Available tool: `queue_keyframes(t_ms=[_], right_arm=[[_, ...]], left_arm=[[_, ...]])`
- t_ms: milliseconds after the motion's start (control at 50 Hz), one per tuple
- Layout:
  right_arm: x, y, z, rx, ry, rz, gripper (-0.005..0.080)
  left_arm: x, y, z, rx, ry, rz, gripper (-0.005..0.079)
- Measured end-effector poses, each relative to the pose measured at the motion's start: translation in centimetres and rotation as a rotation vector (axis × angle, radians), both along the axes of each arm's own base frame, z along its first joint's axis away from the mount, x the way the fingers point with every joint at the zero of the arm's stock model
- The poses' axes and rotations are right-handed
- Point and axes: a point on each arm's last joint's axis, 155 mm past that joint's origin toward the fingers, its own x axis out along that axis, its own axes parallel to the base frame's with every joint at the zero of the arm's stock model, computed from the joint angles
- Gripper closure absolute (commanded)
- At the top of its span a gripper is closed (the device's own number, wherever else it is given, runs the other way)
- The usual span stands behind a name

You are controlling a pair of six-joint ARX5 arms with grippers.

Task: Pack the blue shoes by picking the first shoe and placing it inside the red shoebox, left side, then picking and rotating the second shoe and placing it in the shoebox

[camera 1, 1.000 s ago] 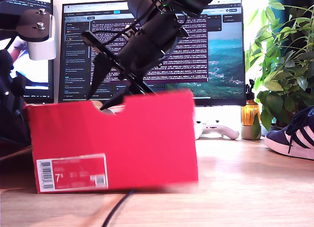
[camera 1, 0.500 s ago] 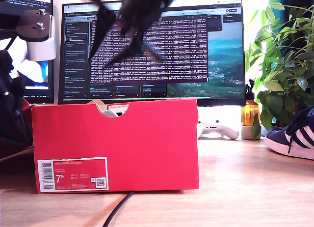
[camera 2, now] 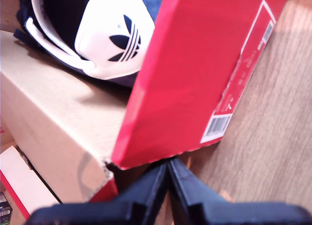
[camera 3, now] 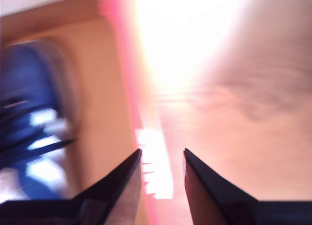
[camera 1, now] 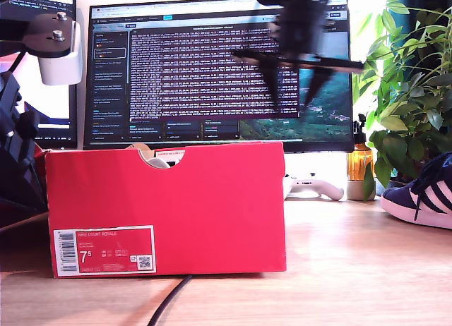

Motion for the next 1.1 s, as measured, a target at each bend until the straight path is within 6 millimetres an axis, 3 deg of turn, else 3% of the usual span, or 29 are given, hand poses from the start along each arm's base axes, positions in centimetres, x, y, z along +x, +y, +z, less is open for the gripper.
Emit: queue_keyframes(t_ms=[200, 280, 460, 580, 700, 840, 1100], right_arm=[[-2.5, -5.8, 0.1, -0.206, 0.051, -0.219, 0.0513], [-2.1, -7.1, 0.9, -0.184, 0.029, -0.282, 0.0493], [-1.6, -10.8, 3.8, -0.146, -0.045, -0.42, 0.0317], [-1.9, -12.7, 6.1, -0.113, -0.099, -0.486, 0.0306], [-2.6, -14.2, 7.0, -0.088, -0.121, -0.552, 0.0305], [-3.9, -16.2, 5.7, -0.099, -0.079, -0.609, 0.0258], [-8.8, -20.2, 0.0, -0.148, 0.099, -0.77, 0.0234]], left_arm=[[0.0, 0.0, 0.0, 0.0, 0.0, 0.0, 0.0759], [0.0, 0.0, 0.0, 0.0, 0.001, 0.0, 0.0759], [-0.1, -0.1, 0.0, -0.002, 0.003, -0.003, 0.0759], [0.0, -0.1, 0.0, -0.002, 0.003, -0.003, 0.0759], [-0.1, -0.2, -0.1, -0.007, 0.008, -0.009, 0.0759], [-0.2, -0.3, -0.1, -0.012, 0.013, -0.015, 0.0759], [-0.2, -0.3, -0.1, -0.012, 0.014, -0.015, 0.0759]])
